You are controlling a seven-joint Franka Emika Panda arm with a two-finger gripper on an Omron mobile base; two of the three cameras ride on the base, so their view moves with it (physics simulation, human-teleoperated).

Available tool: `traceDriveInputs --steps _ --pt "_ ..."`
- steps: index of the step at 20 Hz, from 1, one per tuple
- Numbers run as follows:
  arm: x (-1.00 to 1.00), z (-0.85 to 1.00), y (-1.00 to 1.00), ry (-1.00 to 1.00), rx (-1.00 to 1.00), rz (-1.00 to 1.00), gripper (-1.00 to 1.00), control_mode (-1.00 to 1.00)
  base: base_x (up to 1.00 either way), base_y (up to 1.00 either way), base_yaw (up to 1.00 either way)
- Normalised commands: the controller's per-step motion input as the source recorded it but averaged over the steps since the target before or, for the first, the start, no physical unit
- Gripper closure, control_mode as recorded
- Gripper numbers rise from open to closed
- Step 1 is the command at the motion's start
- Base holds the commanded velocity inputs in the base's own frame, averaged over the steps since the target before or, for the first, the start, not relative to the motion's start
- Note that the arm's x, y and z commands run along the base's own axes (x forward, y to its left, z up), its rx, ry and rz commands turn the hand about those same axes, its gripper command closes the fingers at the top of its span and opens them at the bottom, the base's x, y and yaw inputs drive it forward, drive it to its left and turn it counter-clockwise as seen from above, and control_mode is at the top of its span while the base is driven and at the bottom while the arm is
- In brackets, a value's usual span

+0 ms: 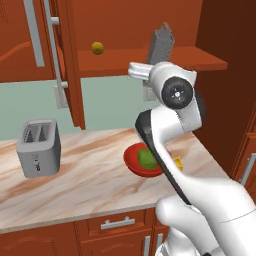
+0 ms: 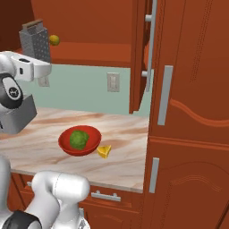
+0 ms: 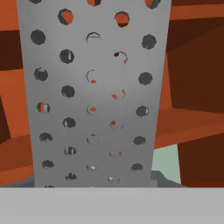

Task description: Pick the cheese from the fridge and the cheese grater from the cabinet and place them next to the salad bowl.

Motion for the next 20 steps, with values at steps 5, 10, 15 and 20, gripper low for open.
traceDriveInputs --steps 5,10,15,20 --pt "-0.49 -0.35 0.30 0.03 0.00 0.17 1.00 -1.00 0.00 0.00 0.00" --pt "-0.51 -0.49 0.41 0.01 0.00 0.16 1.00 -1.00 0.00 0.00 0.00" --pt "-0.53 -0.50 0.39 0.00 0.00 0.16 1.00 -1.00 0.00 0.00 0.00" --pt "-0.26 -0.48 0.19 0.02 0.04 0.08 1.00 -1.00 0.00 0.00 0.00"
